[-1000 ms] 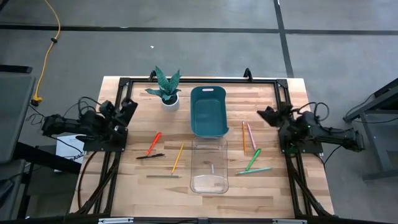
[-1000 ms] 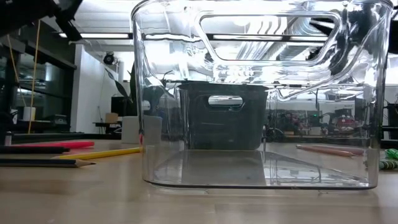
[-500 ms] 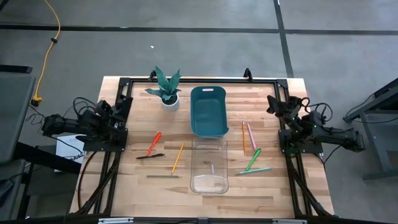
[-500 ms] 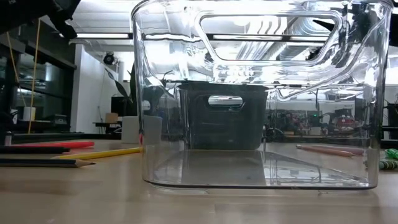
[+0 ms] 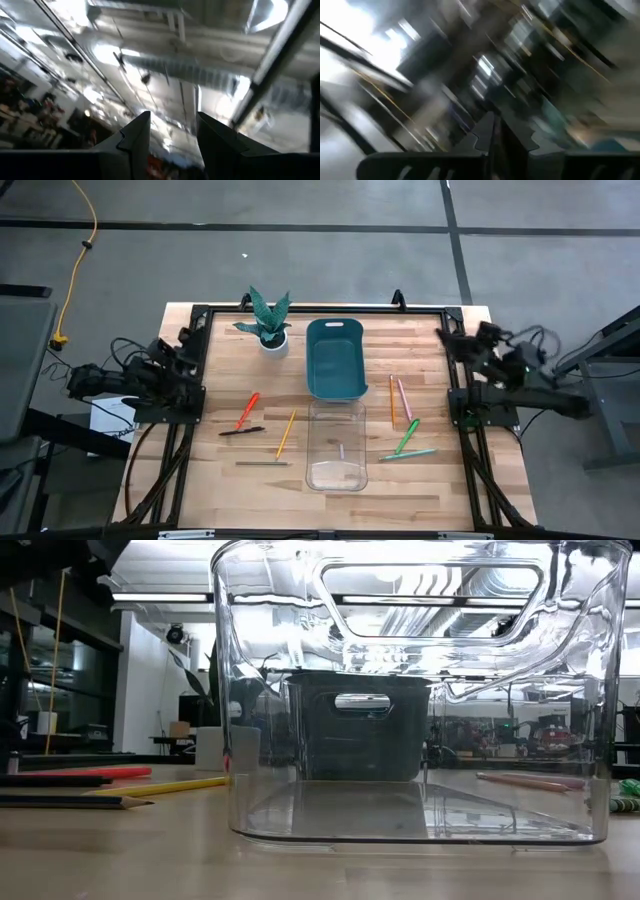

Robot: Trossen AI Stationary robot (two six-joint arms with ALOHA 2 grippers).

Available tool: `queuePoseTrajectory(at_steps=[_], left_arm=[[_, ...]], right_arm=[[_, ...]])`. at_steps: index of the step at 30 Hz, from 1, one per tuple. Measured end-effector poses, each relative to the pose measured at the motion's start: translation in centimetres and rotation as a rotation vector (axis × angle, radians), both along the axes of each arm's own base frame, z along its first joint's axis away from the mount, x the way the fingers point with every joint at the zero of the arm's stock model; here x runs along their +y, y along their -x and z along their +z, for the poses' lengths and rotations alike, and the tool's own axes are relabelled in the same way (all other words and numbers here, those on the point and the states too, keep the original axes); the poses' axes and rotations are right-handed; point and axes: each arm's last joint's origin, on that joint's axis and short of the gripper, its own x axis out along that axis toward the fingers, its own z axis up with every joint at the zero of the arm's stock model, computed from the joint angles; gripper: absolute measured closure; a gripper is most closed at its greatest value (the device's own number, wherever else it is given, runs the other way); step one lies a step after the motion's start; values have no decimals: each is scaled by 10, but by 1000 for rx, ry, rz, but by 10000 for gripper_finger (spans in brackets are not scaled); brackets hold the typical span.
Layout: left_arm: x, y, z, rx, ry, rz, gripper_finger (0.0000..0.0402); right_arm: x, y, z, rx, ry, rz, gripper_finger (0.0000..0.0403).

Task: Sort pens & pencils
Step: Put the pink pen into the transparent bin

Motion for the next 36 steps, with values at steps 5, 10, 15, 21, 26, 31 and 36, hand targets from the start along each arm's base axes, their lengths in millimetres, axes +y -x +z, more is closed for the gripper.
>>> queuePoseTrajectory(at_steps=[5, 10, 15, 21, 26, 31, 36], left_arm=[[-2, -9, 11, 171, -12, -92, 257], [-3, -3, 48, 455, -18, -142, 257], [-4, 18, 86, 736, 28, -155, 257], [-4, 22, 101, 1007, 120, -180, 257], [-5, 2, 89, 1195, 187, -234, 257], [-5, -15, 77, 1354, 232, -247, 257], [-6, -26, 67, 1486, 272, -289, 257]], right_arm=[[0, -35, 27, 398, -18, 61, 381], [-1, -74, 37, 645, -43, 111, 381], [-3, -99, 25, 909, -199, 88, 381], [2, -121, -1, 1107, -316, 69, 381], [9, -136, -20, 1214, -369, 61, 381], [14, -144, -37, 1320, -447, 37, 381], [19, -145, -50, 1431, -501, 9, 381]])
